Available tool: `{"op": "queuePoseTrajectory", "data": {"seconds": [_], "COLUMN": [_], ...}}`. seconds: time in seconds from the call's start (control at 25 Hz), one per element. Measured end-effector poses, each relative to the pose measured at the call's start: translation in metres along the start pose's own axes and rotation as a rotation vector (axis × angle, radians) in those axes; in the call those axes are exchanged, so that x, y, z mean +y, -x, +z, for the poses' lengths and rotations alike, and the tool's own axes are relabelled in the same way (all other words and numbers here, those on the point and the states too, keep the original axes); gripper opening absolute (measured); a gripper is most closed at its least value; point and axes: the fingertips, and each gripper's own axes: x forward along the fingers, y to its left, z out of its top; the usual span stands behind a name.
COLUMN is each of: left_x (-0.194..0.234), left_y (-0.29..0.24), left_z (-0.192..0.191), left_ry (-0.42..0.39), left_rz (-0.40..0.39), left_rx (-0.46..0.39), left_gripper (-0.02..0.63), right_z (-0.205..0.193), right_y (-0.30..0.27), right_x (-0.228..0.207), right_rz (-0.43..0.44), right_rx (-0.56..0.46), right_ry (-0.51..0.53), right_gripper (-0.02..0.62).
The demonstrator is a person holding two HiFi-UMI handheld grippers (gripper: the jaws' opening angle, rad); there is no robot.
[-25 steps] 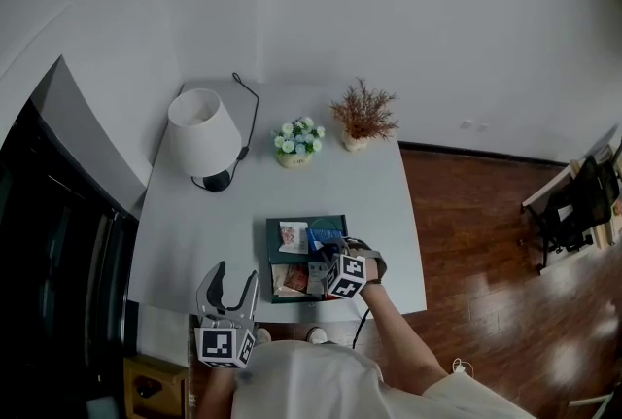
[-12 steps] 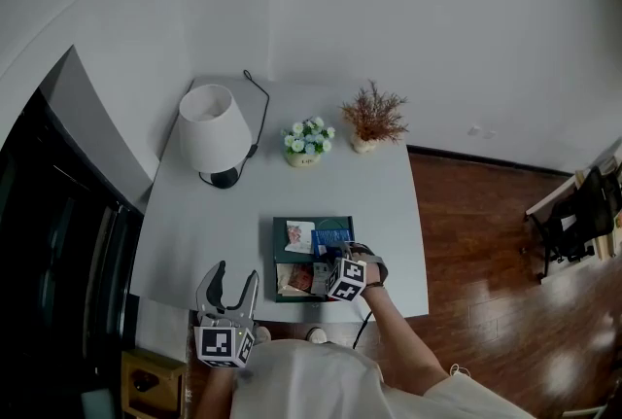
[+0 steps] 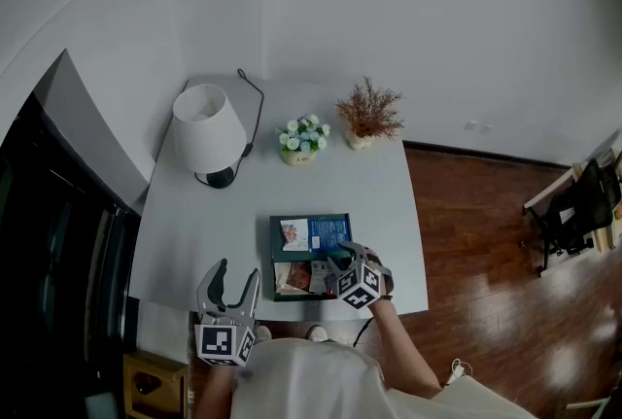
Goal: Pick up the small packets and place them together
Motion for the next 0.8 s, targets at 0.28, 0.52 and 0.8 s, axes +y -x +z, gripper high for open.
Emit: {"op": "queuePoseTrajectory", "data": {"seconds": [0.28,0.52,0.8], "left_x": [-0.015,-0.024,-0.036], "left_y": [-0.008,-0.012,-0.013], "left_z": [0.003,0.005,0.007], "left_ry": [-0.013,-0.01,-0.015], "left_rz": [-0.052,-0.078,-0.099], "left_rx": [-0.001,-0.014,-0.023], "left_gripper": [0.265,0.264,0.258], "right_z": [0.061,0.085,0.082], "right_y": [0.073,0.136,0.171], "right_x": [-0.01,-0.031,-0.03], "right_rz": [0.031,-0.129,-0.2], "right_rx": [-0.385,-0.684,-0.814], "right_ry": [-0.314,-0.551,-0.583], "right_gripper": [0.433,0.429,0.387]}}
